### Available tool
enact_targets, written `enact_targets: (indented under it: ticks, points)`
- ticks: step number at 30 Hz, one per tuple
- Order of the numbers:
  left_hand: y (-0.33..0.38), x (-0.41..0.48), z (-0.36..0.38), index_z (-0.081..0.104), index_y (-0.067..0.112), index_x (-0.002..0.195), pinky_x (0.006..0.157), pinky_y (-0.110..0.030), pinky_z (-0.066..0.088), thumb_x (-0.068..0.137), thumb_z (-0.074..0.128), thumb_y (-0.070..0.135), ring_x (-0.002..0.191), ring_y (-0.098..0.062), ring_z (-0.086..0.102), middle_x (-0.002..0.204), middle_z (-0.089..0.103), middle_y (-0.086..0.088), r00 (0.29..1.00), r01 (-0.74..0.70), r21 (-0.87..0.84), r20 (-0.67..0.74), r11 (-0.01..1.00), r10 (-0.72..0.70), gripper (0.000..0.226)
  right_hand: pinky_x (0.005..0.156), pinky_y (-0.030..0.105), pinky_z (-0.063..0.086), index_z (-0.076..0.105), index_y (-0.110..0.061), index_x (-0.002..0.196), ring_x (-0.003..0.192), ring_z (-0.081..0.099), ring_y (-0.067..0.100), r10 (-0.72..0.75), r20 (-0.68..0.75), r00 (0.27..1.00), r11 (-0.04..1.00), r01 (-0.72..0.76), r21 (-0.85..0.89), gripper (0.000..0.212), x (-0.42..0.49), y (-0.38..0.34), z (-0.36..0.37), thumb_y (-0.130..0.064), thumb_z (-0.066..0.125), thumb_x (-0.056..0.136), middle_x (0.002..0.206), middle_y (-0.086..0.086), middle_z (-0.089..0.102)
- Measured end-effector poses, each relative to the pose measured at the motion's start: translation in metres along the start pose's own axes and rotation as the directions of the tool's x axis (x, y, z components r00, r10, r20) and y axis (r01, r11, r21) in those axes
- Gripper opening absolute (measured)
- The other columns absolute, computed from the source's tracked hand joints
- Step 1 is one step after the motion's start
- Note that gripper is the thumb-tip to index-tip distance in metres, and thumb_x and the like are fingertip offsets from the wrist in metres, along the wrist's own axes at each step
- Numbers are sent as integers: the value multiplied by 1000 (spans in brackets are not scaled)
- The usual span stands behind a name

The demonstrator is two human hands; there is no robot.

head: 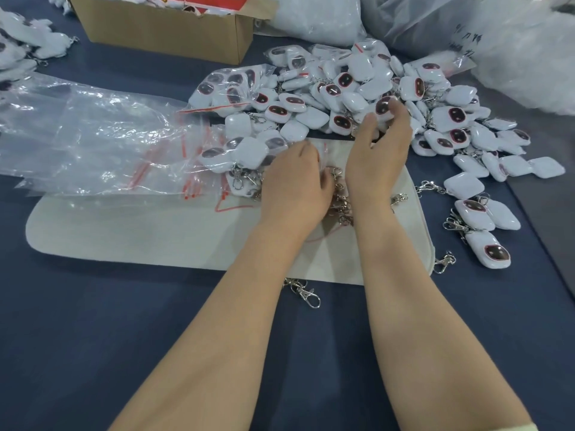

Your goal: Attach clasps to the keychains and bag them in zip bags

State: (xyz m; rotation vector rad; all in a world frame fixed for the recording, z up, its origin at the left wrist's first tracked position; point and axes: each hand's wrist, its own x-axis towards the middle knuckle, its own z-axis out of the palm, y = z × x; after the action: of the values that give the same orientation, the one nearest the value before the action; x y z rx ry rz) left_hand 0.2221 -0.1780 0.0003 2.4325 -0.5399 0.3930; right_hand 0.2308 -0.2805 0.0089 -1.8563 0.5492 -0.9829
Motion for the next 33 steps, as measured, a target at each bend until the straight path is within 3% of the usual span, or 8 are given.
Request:
enact_targets:
  ticks: [5,7,9,12,15,20,26,33]
  points:
    - [5,-1,0,44,4,134,97,-31,33,92,49,18,127,-27,42,142,42,-10,997,-14,-9,74,1000,14,44,92,42,50,38,-13,114,106,57,31,154,-50,987,941,-132,311,28,2,-5,-3,-2,50,92,123,16,51]
    - [8,-3,1,27,6,146,109,-34,27,91,48,10,139,-27,27,154,24,-12,986,-38,-52,158,998,46,59,87,36,56,38,-12,123,89,62,18,280,36,959,842,-263,471,37,4,-5,-2,4,47,91,111,7,54]
    - [8,-4,3,29,5,146,116,-36,21,90,46,6,143,-26,18,157,18,-12,968,-56,-54,242,997,68,58,76,26,56,45,-4,125,73,58,8,368,156,917,711,-385,588,37,7,-5,-1,7,49,90,95,1,56]
    - [5,-2,5,41,4,138,113,-36,26,89,46,7,138,-26,28,149,33,-11,963,-30,-101,265,994,56,49,65,20,50,58,-2,97,68,53,11,382,339,860,650,-510,563,8,6,-4,-2,3,55,91,81,3,57]
    - [5,-1,3,50,5,128,100,-34,38,84,48,3,122,-27,44,131,48,-10,976,4,-205,214,979,40,44,62,23,49,55,-5,105,70,55,15,366,446,817,622,-571,536,13,3,-4,-2,-1,56,93,92,10,56]
    - [5,0,4,54,4,121,87,-26,36,82,49,2,112,-25,49,119,54,-10,981,27,-237,193,971,19,39,68,25,54,55,-9,97,73,63,17,342,463,818,615,-567,548,12,4,-3,-2,2,52,93,97,12,56]
    - [4,0,4,52,6,123,90,-27,38,83,50,4,114,-23,49,122,54,-9,981,47,-251,192,967,2,39,70,24,53,60,-10,89,70,66,10,251,473,845,740,-482,469,8,2,3,-1,-5,57,95,82,4,65]
    - [4,0,5,53,7,120,82,-23,34,83,51,4,110,-24,49,116,55,-10,982,60,-250,191,966,-11,37,71,24,53,60,-11,91,73,67,10,213,506,836,735,-478,481,6,3,4,-1,-6,58,94,86,5,65]
